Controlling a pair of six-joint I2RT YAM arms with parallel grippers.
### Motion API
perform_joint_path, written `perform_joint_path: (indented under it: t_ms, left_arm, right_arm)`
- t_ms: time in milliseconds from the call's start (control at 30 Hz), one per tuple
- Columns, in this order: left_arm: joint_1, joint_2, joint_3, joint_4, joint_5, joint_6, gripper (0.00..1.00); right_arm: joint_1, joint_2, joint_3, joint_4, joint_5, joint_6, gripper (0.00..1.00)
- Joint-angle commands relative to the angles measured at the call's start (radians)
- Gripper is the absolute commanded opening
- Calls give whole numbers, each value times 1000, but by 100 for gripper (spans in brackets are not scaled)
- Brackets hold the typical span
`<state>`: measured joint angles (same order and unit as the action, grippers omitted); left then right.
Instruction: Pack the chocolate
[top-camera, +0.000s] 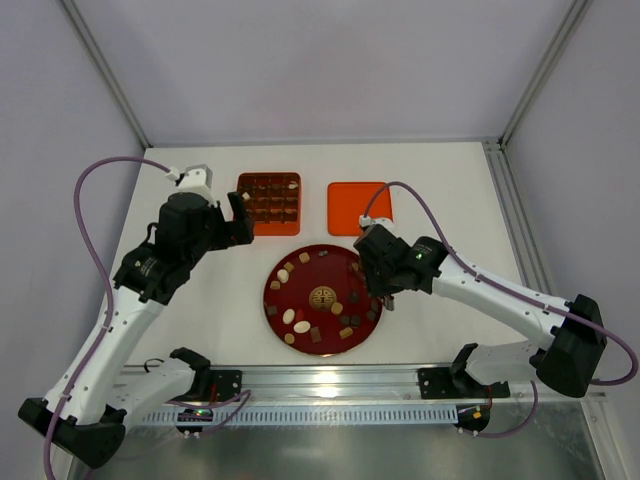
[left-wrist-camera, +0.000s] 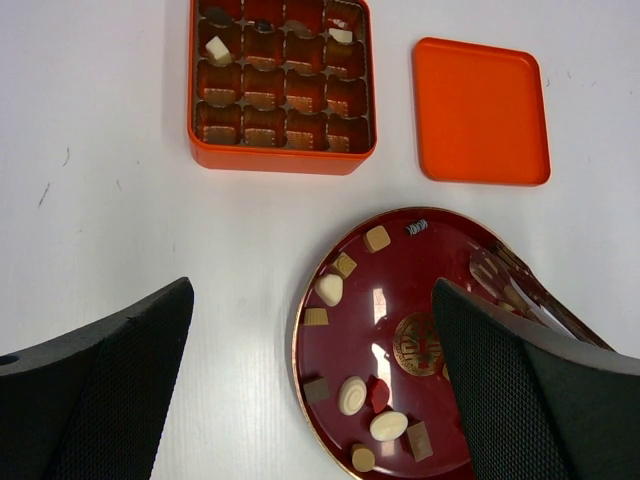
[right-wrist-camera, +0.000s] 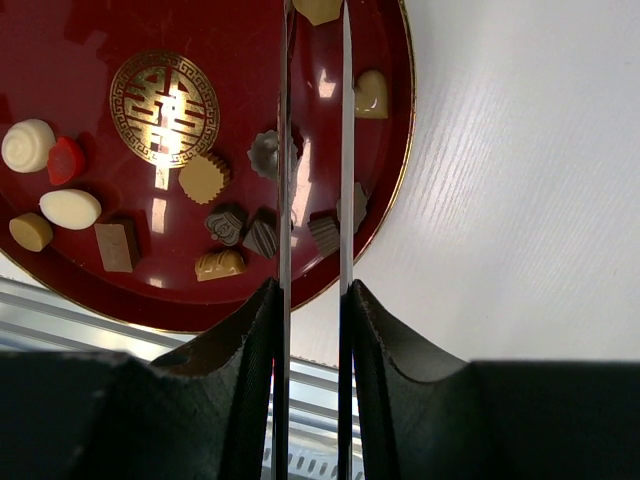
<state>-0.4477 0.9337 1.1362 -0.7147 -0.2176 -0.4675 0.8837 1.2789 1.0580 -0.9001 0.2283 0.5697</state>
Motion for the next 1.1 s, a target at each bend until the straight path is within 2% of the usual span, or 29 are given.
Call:
perform_joint_path:
  t_ms: [0,300,533,767,1067]
  left_arm:
    - [3,-19,5,26,-19,4,100]
    - [3,-24,4,26,-17,4,100]
    - [3,-21,10,24,-17,6,100]
    - [3,-19,31,17,-22,12,100]
    - [3,-27,54,-12,-32,23,100]
  right_arm:
    - [1,-21,62,3,13,-16,30]
    - [1,-38,91,0,5,-16,29]
    - [-3,-1,190,30,-3,-42,29]
    - [-41,164,348,208,-43,-111,29]
    - [-68,539,686,362,-90,-223,29]
